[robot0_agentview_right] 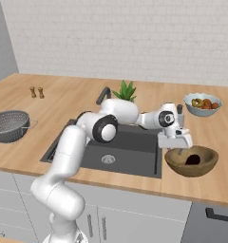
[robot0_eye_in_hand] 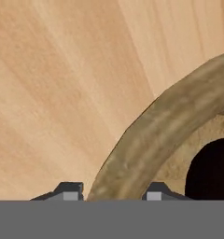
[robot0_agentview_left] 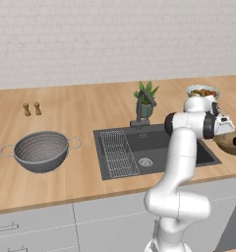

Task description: Pick the avocado from the sink and place it in the bowl. Then pick the bowl and place it in the microwave. Then close the microwave door and press the start button.

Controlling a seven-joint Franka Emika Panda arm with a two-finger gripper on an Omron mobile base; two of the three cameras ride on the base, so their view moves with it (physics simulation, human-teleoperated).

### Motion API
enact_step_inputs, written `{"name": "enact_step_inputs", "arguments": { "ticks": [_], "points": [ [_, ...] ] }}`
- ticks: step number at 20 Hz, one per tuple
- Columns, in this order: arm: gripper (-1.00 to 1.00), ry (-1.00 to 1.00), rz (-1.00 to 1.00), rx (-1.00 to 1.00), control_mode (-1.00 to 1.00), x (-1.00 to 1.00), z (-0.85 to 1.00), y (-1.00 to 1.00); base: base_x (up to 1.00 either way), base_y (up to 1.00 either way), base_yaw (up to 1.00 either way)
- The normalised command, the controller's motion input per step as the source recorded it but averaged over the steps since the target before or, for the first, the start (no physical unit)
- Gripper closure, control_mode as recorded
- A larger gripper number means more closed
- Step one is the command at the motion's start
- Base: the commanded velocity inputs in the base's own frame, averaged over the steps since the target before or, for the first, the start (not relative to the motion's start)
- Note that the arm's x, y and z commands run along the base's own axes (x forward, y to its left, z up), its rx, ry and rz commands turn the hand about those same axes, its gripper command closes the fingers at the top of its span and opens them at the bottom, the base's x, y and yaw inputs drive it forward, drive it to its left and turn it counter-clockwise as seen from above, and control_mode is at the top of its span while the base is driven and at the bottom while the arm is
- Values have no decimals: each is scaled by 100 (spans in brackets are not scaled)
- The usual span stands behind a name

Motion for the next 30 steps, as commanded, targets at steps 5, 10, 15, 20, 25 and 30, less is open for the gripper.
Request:
{"name": "enact_step_inputs", "arguments": {
  "ticks": [5,10,15,20,25,30],
  "points": [
    [100,-14,0,0,-100,-47,-1,-2,0,0,0],
    [100,-8,-4,0,-100,-45,16,0,0,0,0],
    [100,-1,0,-2,-100,-29,89,37,0,0,0],
    [100,0,0,0,-100,-18,100,60,0,0,0],
    [100,0,8,0,-100,-42,86,55,0,0,0],
    [100,-1,25,0,-100,-53,48,40,0,0,0]
  ]
}}
